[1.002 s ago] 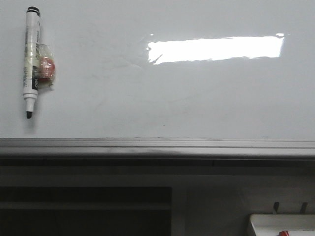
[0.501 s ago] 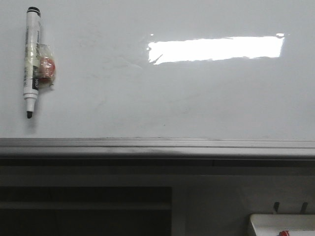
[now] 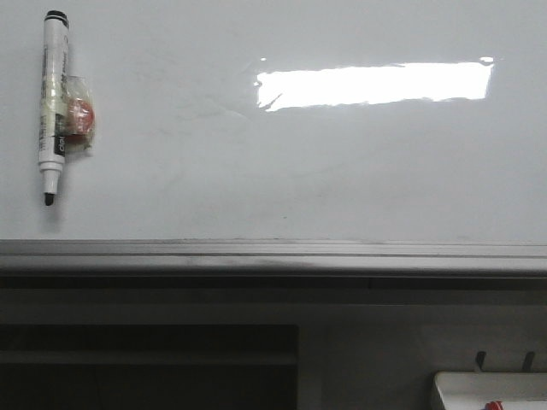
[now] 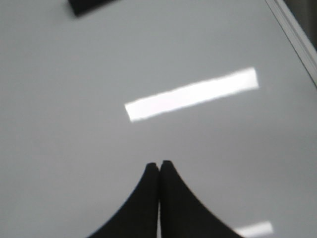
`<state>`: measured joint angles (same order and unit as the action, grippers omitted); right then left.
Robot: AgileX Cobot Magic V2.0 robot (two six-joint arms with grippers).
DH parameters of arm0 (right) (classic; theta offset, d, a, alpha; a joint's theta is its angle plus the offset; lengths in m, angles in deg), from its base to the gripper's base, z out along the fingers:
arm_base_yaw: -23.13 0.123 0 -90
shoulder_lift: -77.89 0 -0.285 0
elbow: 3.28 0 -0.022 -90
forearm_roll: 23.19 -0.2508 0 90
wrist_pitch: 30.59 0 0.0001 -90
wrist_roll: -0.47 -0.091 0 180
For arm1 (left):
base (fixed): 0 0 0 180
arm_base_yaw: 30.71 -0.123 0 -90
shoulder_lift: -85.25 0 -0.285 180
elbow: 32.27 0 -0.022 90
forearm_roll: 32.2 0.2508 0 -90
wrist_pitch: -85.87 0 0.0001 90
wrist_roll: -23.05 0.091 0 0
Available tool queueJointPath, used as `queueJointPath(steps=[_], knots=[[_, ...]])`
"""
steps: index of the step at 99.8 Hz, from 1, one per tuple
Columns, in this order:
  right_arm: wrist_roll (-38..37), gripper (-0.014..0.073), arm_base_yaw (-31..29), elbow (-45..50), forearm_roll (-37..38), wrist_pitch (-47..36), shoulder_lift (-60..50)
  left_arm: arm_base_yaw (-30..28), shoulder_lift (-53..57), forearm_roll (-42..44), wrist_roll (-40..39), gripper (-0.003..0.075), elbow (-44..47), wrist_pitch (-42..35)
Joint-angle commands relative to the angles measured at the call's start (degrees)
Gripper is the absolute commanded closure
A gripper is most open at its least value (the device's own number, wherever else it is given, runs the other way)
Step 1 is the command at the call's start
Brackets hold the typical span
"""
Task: Write number 2 on whiteboard
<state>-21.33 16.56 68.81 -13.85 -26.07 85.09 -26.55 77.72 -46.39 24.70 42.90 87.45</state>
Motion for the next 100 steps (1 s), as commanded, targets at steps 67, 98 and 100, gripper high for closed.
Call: queueJointPath(steps=[67, 98, 100], knots=[[8.6, 0.0654, 1.3, -20.0, 2.1, 24.9, 10.7, 0.2, -11.2, 1.7, -0.3, 0.0305, -17.7, 7.2], [8.6, 0.0654, 7.7, -12.9, 2.1, 15.9, 10.7, 0.2, -21.2, 0.6, -0.1, 0.0314, -13.3, -7.7], [8.6, 0.0654, 7.7, -12.9, 2.1, 15.8, 10.7, 0.2, -21.7, 0.8, -0.1, 0.0314, -13.3, -8.3]])
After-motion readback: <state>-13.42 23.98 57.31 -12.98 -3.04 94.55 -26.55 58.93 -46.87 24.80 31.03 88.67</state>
